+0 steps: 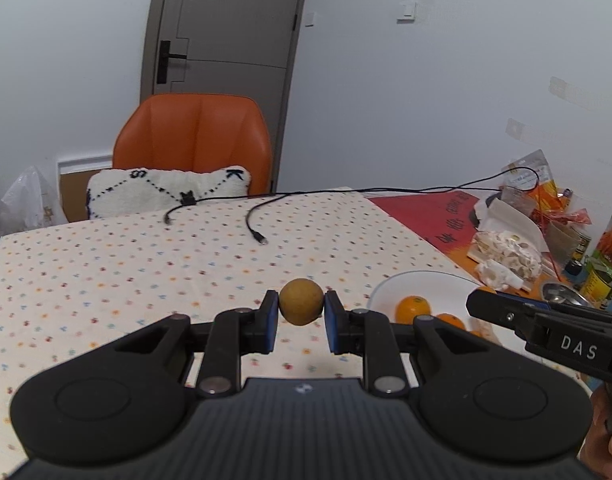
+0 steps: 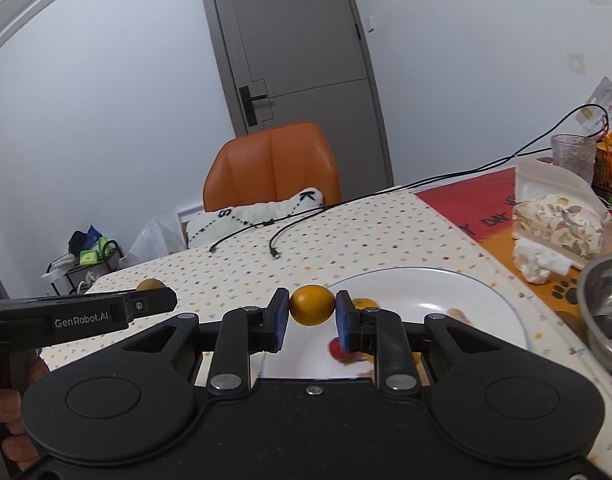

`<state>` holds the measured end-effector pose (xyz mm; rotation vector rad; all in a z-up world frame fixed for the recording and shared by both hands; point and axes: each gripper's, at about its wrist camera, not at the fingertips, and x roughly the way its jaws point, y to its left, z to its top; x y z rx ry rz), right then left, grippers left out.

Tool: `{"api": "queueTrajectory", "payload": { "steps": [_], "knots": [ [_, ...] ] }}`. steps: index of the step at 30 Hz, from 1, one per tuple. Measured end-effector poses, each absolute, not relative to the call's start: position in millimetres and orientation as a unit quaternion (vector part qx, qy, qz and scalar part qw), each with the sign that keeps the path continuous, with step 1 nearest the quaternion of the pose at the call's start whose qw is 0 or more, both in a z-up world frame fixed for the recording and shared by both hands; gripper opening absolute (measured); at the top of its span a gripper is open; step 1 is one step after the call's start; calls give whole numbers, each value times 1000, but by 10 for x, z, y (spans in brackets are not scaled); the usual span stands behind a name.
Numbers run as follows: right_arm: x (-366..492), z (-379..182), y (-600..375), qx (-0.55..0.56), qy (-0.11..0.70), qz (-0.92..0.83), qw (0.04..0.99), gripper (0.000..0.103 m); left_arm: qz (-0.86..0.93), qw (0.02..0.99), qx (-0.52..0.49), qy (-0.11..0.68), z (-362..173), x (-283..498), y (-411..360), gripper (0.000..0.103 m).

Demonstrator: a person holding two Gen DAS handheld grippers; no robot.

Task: Organize fruits
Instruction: 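Carry the kumquat and longan onto the white plate and open both grippers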

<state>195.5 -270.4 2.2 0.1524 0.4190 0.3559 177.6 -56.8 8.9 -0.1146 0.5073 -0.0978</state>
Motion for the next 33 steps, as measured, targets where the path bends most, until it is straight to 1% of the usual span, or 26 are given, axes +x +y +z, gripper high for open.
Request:
{"api": "queueTrajectory", "payload": {
  "steps": [13, 26, 28, 29, 33],
  "knots": [
    [2055, -93, -3015, 93, 216, 155, 959, 23, -80, 960, -51, 262, 20, 1886, -944, 22],
    [2112, -134, -3129, 102, 216, 137, 961, 23, -134, 952, -48, 271, -61, 1960, -1214, 22],
    [2126, -143, -3147, 101, 216, 133, 962, 23, -141, 952, -42, 268, -58, 1939, -1245, 23],
    [2132, -147, -3159, 102, 216, 132, 962, 23, -140, 953, -37, 265, -53, 1924, -1253, 26],
    [2160, -153, -3184, 106, 216, 130, 962, 23, -130, 954, -42, 269, -49, 1918, -1204, 26]
  ]
}}
